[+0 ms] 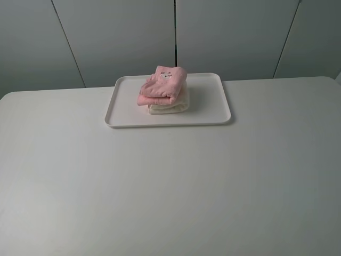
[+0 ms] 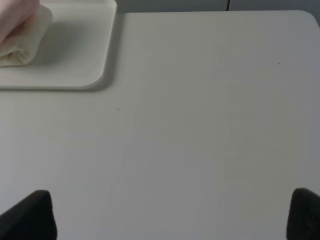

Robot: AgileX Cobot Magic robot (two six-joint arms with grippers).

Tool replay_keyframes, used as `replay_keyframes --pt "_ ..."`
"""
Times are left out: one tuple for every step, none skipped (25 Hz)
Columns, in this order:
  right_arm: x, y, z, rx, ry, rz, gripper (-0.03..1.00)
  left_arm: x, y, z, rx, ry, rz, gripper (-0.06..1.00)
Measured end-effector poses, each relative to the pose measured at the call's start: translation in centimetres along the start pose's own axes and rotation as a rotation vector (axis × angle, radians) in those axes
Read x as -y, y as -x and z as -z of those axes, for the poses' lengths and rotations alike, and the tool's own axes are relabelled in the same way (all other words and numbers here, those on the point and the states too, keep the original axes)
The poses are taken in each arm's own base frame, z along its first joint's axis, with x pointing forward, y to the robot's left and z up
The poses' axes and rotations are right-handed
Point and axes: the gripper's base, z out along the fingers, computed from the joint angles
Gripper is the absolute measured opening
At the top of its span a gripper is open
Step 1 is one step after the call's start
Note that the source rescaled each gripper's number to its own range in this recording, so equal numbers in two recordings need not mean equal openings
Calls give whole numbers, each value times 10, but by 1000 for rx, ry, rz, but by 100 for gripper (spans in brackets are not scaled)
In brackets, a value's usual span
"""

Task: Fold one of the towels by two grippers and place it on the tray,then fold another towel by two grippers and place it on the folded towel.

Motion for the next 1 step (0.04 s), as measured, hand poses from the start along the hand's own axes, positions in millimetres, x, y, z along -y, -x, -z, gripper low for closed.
replay_keyframes --pt "0 0 0 0 4 11 100 0 0 0 0 0 0 96"
